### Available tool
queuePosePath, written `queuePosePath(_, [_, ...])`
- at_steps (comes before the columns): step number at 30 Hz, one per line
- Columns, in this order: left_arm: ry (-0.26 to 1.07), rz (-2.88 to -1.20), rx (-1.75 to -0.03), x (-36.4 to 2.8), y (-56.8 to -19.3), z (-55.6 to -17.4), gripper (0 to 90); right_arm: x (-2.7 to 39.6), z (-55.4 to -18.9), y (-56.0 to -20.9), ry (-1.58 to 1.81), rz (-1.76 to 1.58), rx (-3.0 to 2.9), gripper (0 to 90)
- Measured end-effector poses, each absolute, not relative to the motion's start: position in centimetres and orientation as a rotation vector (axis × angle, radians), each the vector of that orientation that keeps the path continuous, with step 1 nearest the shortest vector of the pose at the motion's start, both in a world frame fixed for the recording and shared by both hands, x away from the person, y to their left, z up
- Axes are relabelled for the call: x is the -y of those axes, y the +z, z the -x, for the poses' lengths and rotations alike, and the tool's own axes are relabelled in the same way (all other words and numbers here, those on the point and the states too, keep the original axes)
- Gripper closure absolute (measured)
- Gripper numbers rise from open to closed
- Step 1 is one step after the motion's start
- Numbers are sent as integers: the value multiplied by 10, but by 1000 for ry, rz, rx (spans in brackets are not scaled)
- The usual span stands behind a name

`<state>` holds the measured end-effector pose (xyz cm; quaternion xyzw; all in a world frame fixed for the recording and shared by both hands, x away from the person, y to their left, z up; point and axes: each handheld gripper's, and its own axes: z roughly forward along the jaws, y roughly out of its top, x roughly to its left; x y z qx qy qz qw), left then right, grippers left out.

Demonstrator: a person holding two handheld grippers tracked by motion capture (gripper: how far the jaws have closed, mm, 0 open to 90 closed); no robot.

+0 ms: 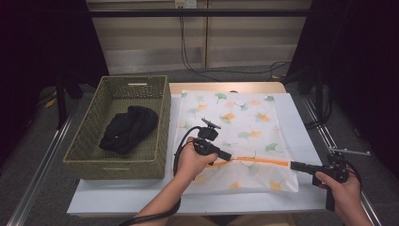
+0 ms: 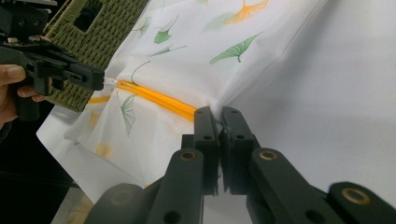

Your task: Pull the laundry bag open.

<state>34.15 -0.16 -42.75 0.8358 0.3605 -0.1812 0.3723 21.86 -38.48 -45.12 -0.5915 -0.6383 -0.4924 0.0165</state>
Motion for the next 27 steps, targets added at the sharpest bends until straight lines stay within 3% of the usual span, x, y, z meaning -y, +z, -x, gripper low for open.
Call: queuePosePath(27, [-442, -2124, -968, -30, -422, -342, 900, 386, -219, -451, -1527, 1852, 1986, 867])
